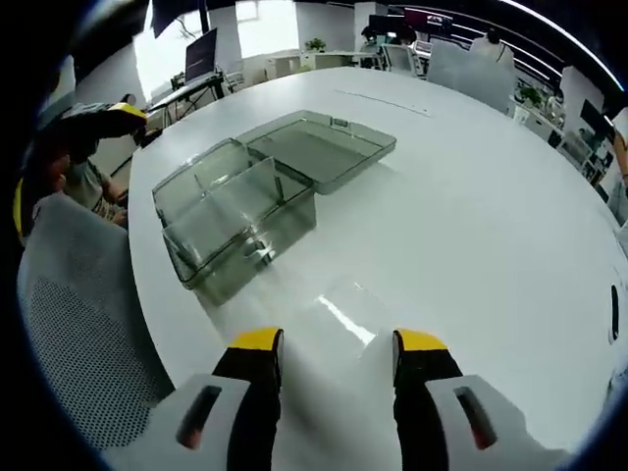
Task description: Insert the divider into the dual guide fixture by aligning both edges with the guide slots and pushing it downward to the bottom, including one-sided entry, uneven engagement, binding, and posture correction.
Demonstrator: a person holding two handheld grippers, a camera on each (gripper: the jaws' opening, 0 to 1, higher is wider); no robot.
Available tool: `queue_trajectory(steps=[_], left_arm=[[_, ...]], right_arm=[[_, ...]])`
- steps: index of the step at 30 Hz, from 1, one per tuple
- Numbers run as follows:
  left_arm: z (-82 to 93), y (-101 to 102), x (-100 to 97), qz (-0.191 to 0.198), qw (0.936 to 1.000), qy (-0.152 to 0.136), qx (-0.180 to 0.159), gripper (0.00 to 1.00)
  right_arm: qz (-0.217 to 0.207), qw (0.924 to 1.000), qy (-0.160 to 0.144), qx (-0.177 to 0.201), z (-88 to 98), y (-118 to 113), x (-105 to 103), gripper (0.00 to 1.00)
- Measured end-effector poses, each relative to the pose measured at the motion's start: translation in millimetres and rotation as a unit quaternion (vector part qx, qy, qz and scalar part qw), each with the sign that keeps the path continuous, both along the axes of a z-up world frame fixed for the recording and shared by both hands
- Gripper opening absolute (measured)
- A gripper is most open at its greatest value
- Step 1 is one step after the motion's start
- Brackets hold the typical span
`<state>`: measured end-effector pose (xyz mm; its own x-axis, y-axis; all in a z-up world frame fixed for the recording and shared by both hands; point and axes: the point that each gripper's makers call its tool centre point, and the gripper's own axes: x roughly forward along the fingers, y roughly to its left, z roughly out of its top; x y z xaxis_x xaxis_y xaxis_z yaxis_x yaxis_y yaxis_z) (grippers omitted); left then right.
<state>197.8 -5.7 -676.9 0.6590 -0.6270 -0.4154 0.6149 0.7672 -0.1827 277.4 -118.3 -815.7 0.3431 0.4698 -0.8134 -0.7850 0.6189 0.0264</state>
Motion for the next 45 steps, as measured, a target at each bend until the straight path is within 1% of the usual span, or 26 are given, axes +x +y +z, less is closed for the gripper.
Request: queue_trajectory(steps=[5,10,16,22,27,30,35,36,37,41,45], left_arm=[[-0.2,5,2.9,0.005,1.0,0.001,0.0,0.75],[-1.1,7,4.9,0.005,1.0,0.003,-0.001,0.75],[-1.6,7,5.7,0.005,1.0,0.004,-0.003,0.75],[-1.9,9,6.6,0.007,1.0,0.003,0.001,0.75],[-2.9,10,6.2,0.012,0.9999,0.005,0.0,0.75],[-2.8,9,5.8,0.012,0.9999,0.005,-0.001,0.75],[-1.9,8,5.4,0.011,0.9999,0.003,-0.001,0.75],[-1.9,7,5.1,0.01,0.9999,0.003,0.0,0.75],[-1.7,7,5.0,0.01,0.9999,0.003,0.0,0.75],[0.6,5,5.1,0.011,0.9999,0.0,-0.003,0.75],[1.8,3,5.6,0.009,1.0,-0.002,-0.004,0.75]], right_arm=[[-0.009,1.0,0.002,-0.001,-4.3,3,1,0.44],[-0.016,0.9999,-0.004,-0.002,-3.6,7,2,0.45],[-0.007,0.9999,-0.01,-0.005,-3.7,15,6,0.44],[-0.002,0.9998,-0.017,-0.01,-4.3,21,8,0.4],[-0.008,0.9997,-0.022,-0.009,-4.1,23,4,0.33],[-0.012,0.9997,-0.02,-0.011,-4.1,21,3,0.3],[-0.012,0.9997,-0.016,-0.015,-4.3,17,1,0.29],[-0.026,0.9994,-0.009,-0.021,-4.1,12,2,0.28],[-0.035,0.9992,-0.008,-0.015,-1.9,12,2,0.28],[-0.031,0.9992,-0.018,-0.018,-0.7,7,3,0.27],[-0.039,0.999,-0.018,-0.011,3.2,4,4,0.27]])
